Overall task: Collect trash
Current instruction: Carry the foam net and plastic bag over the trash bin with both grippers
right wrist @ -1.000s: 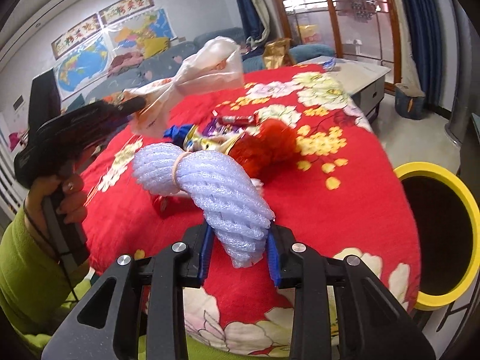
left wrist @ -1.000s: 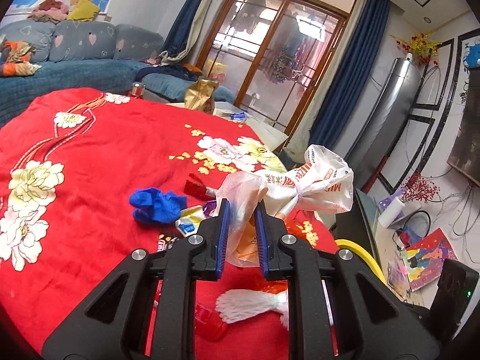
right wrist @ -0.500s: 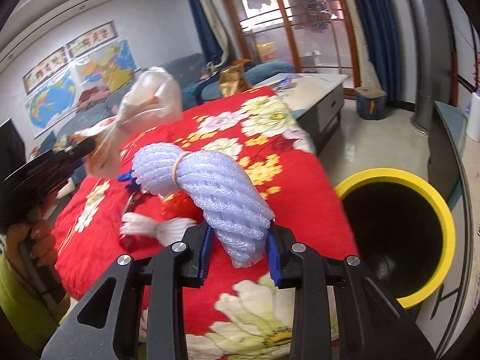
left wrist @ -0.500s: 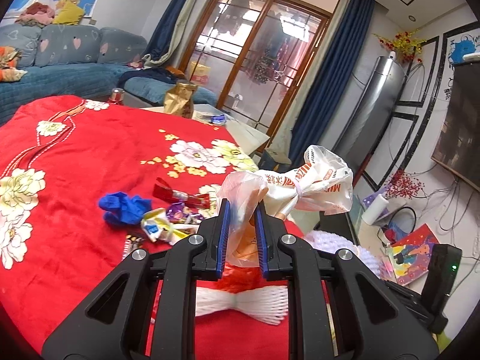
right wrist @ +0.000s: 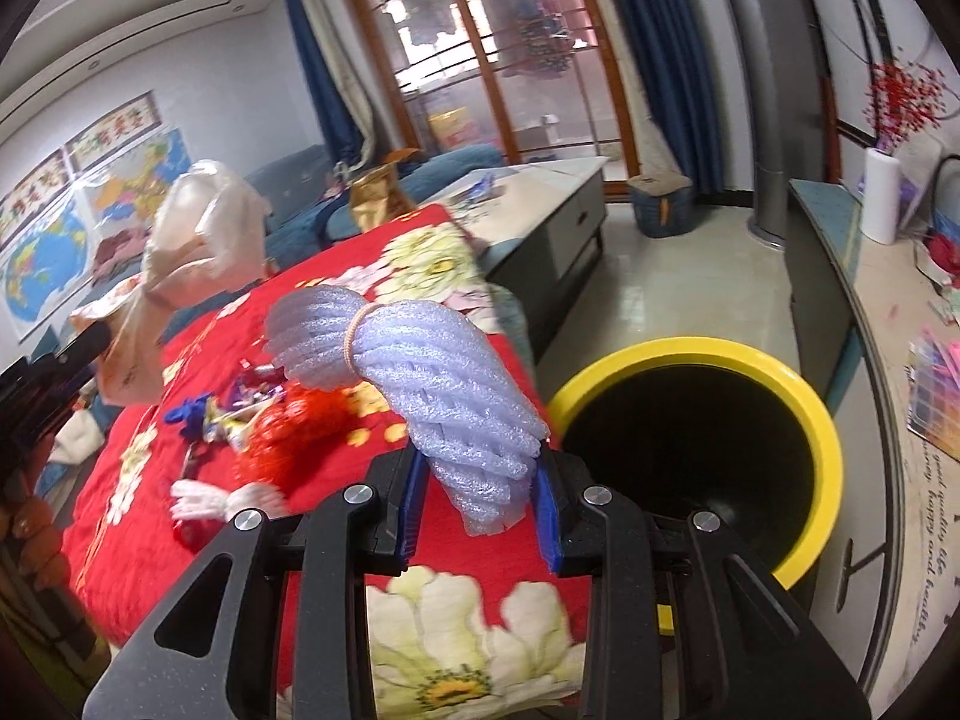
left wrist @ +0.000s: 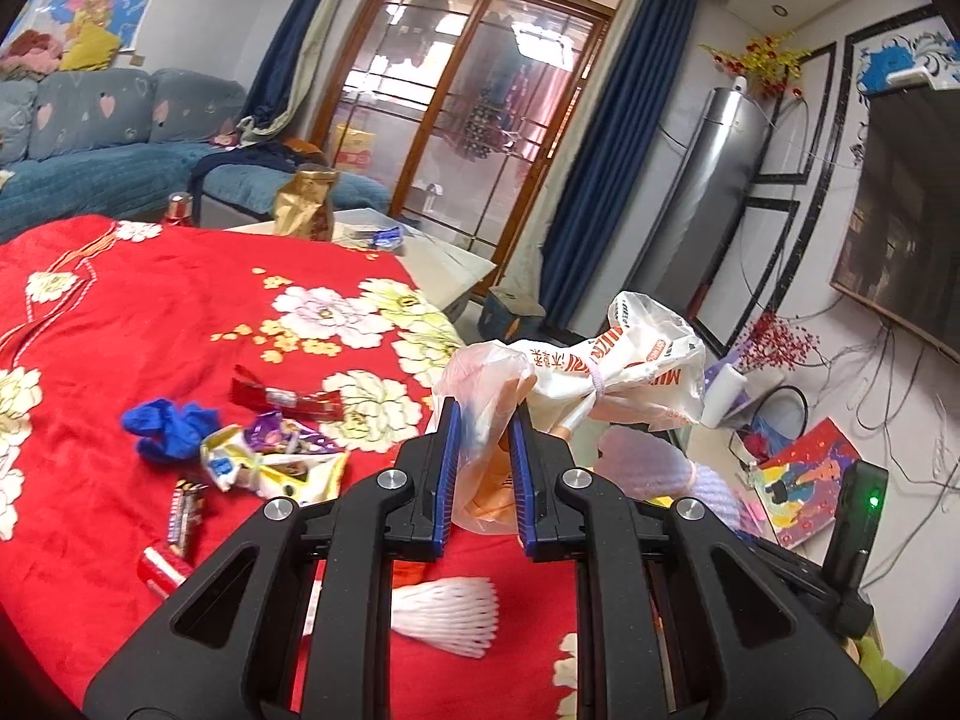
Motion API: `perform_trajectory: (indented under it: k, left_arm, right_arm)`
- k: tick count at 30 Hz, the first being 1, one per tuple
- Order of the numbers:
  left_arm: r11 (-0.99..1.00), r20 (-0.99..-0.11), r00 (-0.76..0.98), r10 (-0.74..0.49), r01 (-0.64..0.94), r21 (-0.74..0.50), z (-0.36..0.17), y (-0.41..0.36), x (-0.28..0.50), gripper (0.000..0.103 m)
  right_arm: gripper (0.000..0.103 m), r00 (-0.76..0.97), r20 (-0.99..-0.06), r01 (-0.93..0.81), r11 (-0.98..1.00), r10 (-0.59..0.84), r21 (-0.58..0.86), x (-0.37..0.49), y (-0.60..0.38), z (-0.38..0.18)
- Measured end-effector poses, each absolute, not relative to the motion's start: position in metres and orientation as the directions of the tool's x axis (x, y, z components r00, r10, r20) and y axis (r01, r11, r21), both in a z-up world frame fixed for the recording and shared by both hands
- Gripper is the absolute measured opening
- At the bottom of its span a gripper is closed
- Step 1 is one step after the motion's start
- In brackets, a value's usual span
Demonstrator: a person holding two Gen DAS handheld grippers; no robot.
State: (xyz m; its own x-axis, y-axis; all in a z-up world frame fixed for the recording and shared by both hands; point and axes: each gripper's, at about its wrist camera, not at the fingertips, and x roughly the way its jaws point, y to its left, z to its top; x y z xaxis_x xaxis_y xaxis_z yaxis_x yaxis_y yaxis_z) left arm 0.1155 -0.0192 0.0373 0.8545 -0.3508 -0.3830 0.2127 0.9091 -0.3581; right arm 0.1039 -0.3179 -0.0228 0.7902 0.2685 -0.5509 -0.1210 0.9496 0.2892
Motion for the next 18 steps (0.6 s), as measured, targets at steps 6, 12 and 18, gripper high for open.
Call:
perform_trajectory:
  k: [6,12,18]
  left_arm:
    - [0.906,-0.388,0.838,-0.383,0.258,-0.335,0.038,-0.042,0.118,0.011]
    - [0.902,-0.403,0.817,-0.411,0.300,-0.312,0.035,-0.064,0.120,0.011]
    - [0.897,-0.422,0.796,-0.434,0.335,-0.290,0.029,-0.083,0.123,0.011]
  right_arm:
    - [0.029,0.810,-0.547,-0.050,0.954,0.211,0.294,0.106,-0.342,-0.026]
    - [0.029,0.825,-0.543,0.019,0.952,0.157,0.305,0.108,-0.368,-0.029]
    - [0.029,0.835,-0.539,0.081,0.947,0.106,0.311,0.107,-0.393,-0.031]
